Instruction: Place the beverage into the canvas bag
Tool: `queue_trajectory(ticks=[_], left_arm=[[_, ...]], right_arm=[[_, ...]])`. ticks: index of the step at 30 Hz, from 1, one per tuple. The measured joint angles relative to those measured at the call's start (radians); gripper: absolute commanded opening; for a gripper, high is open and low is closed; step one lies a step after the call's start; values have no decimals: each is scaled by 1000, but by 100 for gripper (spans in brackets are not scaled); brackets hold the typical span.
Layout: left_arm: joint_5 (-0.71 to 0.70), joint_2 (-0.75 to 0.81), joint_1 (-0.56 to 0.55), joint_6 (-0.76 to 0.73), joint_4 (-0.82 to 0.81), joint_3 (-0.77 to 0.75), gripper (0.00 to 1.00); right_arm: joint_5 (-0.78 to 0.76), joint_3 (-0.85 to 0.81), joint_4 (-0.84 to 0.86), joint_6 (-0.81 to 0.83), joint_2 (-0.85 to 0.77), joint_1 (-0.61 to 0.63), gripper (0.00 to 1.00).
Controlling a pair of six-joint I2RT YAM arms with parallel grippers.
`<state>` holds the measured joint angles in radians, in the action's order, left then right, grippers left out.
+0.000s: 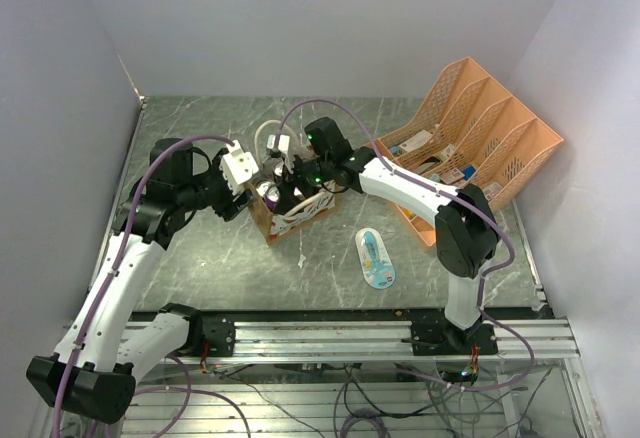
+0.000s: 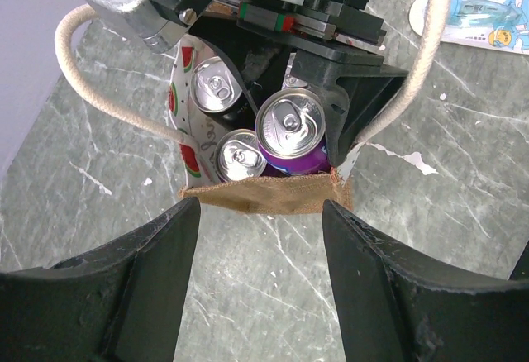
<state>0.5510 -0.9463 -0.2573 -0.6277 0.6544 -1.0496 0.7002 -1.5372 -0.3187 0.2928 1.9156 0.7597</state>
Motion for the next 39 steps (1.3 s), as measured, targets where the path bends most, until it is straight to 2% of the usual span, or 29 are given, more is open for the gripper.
queue_trajectory(ticks=[11,20,24,33,39], left_arm=[[0,2,3,0,-2,4,71],[0,6,5,0,-2,21,71],[0,6,5,-2,-2,21,71],[2,10,5,-5,-2,21,71],[2,18,5,-8,-1,21,71]], right_arm=[[13,-24,-21,27,13,2,24],[13,-35,-33,30,16,1,22],[21,-72,-69,42,34,1,25],[97,-264,-285,236,138,-2,27],[145,-314,-375,338,164,-13,28]])
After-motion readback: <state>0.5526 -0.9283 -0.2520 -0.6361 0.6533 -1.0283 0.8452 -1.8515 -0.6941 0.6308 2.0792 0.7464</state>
